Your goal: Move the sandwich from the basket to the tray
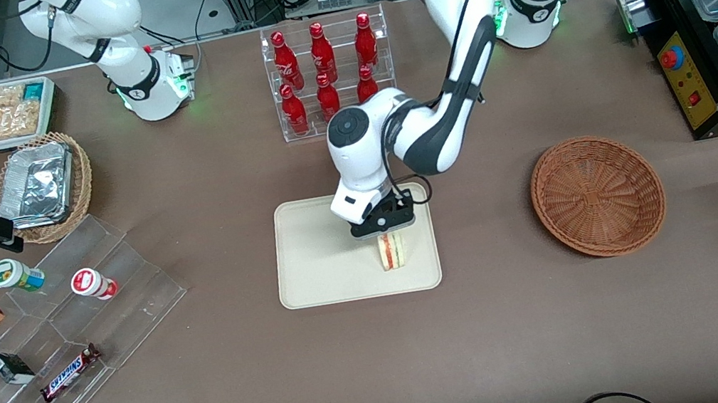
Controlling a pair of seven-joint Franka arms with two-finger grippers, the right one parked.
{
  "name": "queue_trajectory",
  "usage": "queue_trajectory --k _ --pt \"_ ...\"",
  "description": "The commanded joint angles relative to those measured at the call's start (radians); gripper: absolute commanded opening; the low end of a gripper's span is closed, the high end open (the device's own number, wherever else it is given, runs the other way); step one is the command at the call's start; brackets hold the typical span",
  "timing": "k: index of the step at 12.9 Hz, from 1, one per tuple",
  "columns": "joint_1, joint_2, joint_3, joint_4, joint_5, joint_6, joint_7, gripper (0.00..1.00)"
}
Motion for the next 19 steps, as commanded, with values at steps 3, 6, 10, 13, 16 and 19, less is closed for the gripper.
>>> queue_trajectory --k 3,6,10,13,16,19 --pt "0.08 -0.319 0.002 -0.031 -0.048 -0.246 -0.016 1.0" --pt "0.135 -0.451 0.003 -0.031 -0.052 -0.418 0.045 1.0" --pt "0.303 -0.615 0.003 -0.038 -0.132 -0.603 0.313 1.0" --pt "0.415 -0.706 0.003 -0.106 -0.151 -0.628 0.453 1.0" --pt "0.494 -0.793 0.078 -0.16 -0.212 -0.653 0.69 1.0" --pt "0.505 -0.845 0.189 -0.186 -0.218 -0.702 0.856 1.0"
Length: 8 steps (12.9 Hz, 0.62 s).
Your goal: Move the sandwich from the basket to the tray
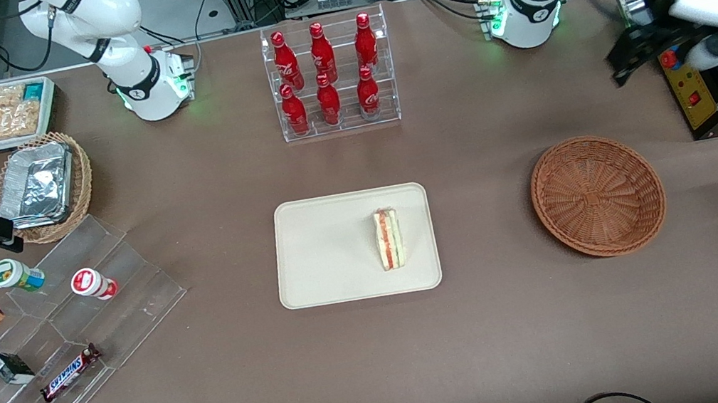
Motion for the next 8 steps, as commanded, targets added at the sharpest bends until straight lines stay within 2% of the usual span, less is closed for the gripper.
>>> queue_trajectory --k 1,5,8 --pt "0.012 -0.06 0.076 -0.05 -0.021 -0.026 0.109 1.0" --pt "0.046 0.013 0.041 -0.018 -0.04 -0.002 0.113 1.0" --pt "0.175 0.082 -0.131 0.056 -0.053 -0.002 0.108 1.0"
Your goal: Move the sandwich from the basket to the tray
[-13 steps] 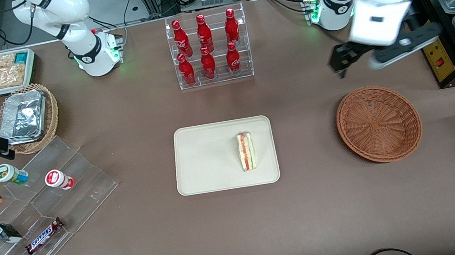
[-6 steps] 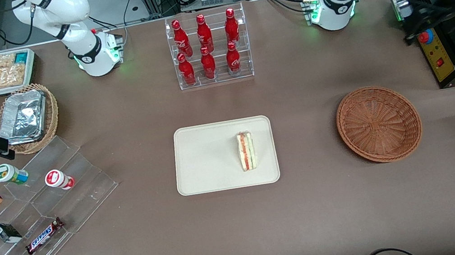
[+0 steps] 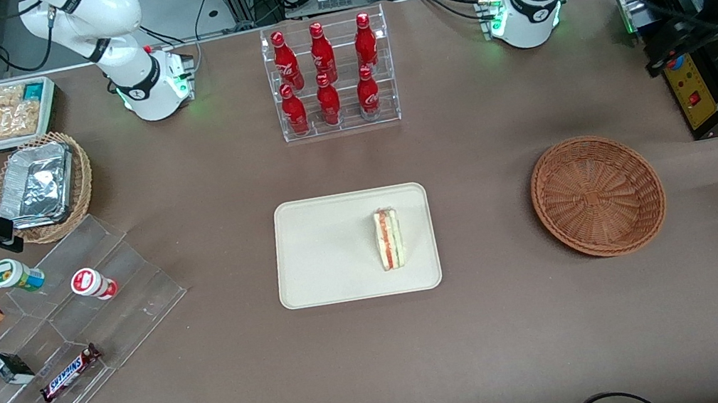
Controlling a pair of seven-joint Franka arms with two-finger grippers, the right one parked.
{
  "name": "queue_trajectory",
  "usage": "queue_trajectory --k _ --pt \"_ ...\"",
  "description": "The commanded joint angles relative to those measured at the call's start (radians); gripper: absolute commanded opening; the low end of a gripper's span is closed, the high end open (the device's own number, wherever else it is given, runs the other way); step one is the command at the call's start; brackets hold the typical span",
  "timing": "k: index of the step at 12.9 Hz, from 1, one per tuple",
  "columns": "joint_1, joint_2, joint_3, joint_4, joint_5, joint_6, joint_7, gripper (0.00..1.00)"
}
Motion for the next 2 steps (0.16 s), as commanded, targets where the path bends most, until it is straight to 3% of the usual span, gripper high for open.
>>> queue_trajectory --k 1,2 --pt "0.085 0.055 -0.097 0.085 -0.028 -0.012 0.006 1.0" --pt "0.08 0.054 -0.097 0.087 -0.029 -0.012 0.006 1.0"
